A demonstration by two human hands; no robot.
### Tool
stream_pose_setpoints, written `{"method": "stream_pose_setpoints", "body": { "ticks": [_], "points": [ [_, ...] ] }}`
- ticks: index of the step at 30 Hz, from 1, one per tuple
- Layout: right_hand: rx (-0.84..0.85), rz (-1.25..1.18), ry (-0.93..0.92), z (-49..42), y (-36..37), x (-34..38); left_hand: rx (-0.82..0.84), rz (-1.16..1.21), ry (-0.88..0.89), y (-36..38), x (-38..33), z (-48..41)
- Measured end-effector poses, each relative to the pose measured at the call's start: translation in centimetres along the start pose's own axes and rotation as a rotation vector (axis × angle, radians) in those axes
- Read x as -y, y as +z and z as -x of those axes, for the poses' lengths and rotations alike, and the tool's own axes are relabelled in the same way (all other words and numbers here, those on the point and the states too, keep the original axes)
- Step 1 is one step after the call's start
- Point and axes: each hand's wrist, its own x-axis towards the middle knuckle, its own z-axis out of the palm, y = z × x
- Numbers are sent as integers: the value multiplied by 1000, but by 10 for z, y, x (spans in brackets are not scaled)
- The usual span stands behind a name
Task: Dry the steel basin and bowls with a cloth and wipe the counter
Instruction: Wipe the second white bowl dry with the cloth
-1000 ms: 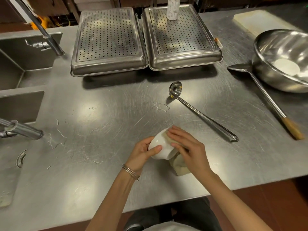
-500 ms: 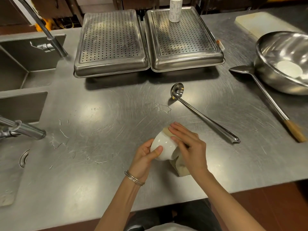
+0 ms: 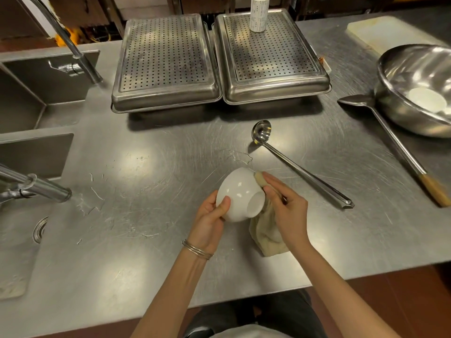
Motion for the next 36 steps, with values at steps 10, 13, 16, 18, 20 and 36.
{"method": "stream_pose_setpoints", "body": {
  "ticks": [10, 13, 16, 18, 20, 36],
  "points": [
    [-41, 24, 53, 3, -3, -1, 141, -278, -59, -13, -13, -6],
    [-5, 58, 19, -1, -3, 2, 227, -348, -96, -12, -25, -10],
    [-18, 54, 4, 0, -1, 2, 203, -291, -94, -11, -26, -9],
    [-45, 33, 26, 6, 0, 2, 152, -154, -108, -11, -17, -7],
    [-38, 46, 45, 18, 1, -1, 75, 0, -121, -9, -10, -6],
    [16, 212, -36, 40, 0, -11, -205, 359, -127, 0, 2, -18]
  ]
}}
